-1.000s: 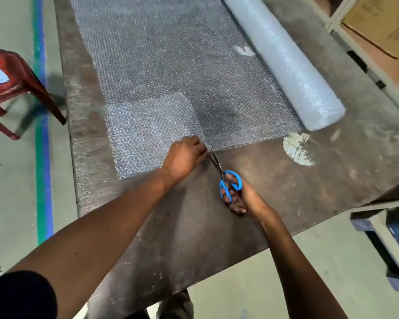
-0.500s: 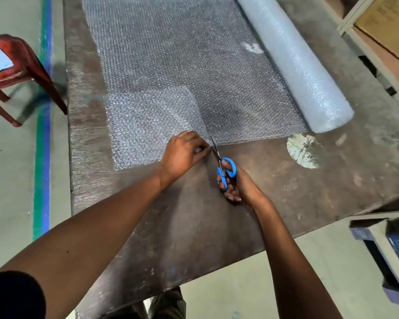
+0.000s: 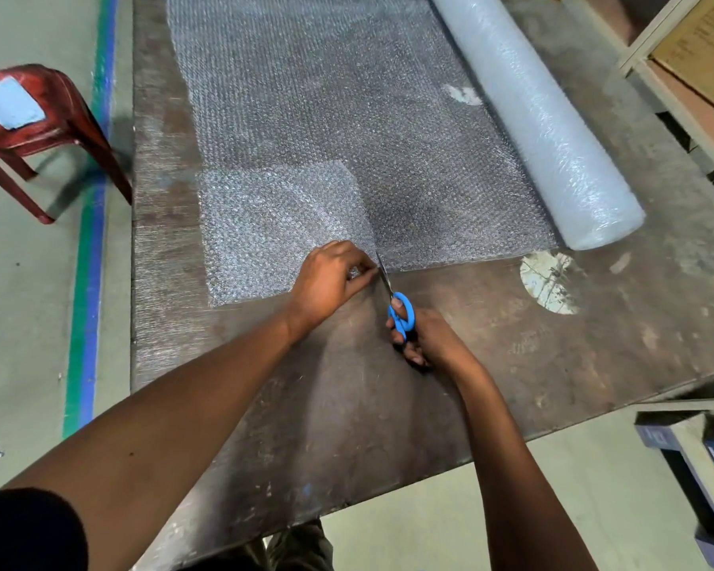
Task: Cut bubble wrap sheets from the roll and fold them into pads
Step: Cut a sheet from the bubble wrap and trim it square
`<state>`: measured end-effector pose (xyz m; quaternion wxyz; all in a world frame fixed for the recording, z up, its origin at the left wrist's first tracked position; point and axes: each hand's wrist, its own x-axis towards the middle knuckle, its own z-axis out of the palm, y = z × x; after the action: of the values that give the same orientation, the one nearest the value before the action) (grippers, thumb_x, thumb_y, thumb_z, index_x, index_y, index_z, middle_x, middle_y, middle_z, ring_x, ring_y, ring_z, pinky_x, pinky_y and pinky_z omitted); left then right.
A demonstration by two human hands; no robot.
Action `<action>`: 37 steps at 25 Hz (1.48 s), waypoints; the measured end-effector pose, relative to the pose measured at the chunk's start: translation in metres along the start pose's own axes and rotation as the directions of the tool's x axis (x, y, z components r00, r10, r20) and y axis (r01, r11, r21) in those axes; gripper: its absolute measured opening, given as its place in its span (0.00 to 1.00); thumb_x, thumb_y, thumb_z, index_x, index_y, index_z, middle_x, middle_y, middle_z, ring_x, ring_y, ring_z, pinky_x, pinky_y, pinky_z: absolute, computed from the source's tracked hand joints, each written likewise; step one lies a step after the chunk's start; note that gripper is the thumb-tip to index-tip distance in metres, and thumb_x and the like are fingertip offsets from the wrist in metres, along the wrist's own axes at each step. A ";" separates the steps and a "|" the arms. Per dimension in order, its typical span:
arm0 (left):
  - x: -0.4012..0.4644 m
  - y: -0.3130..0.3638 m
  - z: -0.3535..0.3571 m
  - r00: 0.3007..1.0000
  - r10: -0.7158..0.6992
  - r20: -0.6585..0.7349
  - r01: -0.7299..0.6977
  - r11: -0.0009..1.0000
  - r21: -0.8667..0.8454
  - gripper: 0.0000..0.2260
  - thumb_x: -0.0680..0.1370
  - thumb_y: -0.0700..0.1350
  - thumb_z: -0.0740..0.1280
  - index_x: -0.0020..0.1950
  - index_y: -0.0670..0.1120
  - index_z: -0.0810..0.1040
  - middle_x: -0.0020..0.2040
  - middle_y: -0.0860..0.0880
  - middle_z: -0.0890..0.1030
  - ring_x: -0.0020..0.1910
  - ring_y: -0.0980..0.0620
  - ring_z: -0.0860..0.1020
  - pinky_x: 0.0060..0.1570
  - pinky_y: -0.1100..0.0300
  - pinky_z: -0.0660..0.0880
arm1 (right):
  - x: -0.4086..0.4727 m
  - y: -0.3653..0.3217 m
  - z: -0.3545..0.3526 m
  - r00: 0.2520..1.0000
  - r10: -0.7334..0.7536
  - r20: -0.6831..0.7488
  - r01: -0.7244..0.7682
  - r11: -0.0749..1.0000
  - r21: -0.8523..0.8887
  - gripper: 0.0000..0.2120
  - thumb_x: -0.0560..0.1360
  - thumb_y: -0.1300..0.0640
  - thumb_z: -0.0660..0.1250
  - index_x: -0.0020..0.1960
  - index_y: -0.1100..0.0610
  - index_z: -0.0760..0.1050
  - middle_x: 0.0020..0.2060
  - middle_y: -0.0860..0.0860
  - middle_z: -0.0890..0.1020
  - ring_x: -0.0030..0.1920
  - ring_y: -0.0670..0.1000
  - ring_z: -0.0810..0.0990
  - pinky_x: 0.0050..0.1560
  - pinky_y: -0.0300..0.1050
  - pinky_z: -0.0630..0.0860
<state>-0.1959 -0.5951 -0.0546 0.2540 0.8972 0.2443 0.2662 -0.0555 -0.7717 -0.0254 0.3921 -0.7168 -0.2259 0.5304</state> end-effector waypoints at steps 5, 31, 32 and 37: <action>0.002 0.004 -0.003 1.000 -0.027 -0.003 0.027 1.000 -0.014 0.09 0.83 0.54 0.70 0.52 0.50 0.83 0.46 0.55 0.81 0.46 0.56 0.79 0.48 0.55 0.77 | -0.004 -0.001 0.003 1.000 0.025 0.008 -0.025 1.000 0.004 0.24 0.84 0.37 0.62 0.50 0.58 0.78 0.32 0.52 0.77 0.21 0.51 0.69 0.20 0.36 0.57; 0.001 0.010 -0.008 0.986 -0.163 -0.020 0.160 0.979 -0.125 0.05 0.83 0.49 0.69 0.54 0.49 0.76 0.47 0.55 0.77 0.42 0.62 0.74 0.42 0.70 0.67 | 0.018 -0.026 0.003 0.993 0.095 0.074 -0.105 0.985 0.137 0.27 0.80 0.33 0.62 0.47 0.57 0.76 0.31 0.52 0.75 0.22 0.53 0.72 0.19 0.37 0.58; 0.001 0.010 -0.009 0.985 -0.172 -0.025 0.167 0.977 -0.131 0.05 0.83 0.48 0.69 0.54 0.49 0.76 0.47 0.55 0.77 0.43 0.63 0.74 0.42 0.70 0.67 | 0.020 -0.026 0.003 0.993 0.094 0.072 -0.104 0.985 0.137 0.27 0.79 0.32 0.62 0.47 0.57 0.76 0.31 0.52 0.75 0.22 0.52 0.72 0.19 0.37 0.58; 0.001 0.013 -0.012 0.984 -0.178 -0.026 0.173 0.976 -0.135 0.05 0.82 0.48 0.69 0.53 0.49 0.76 0.46 0.55 0.77 0.43 0.66 0.73 0.41 0.71 0.67 | 0.026 -0.034 0.004 0.994 0.074 0.079 -0.085 0.984 0.157 0.26 0.81 0.33 0.62 0.46 0.57 0.76 0.31 0.52 0.75 0.22 0.52 0.71 0.19 0.37 0.57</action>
<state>-0.1981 -0.6005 -0.0374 0.3305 0.8482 0.3090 0.2753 -0.0471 -0.7313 -0.0140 0.4184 -0.6717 -0.1680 0.5878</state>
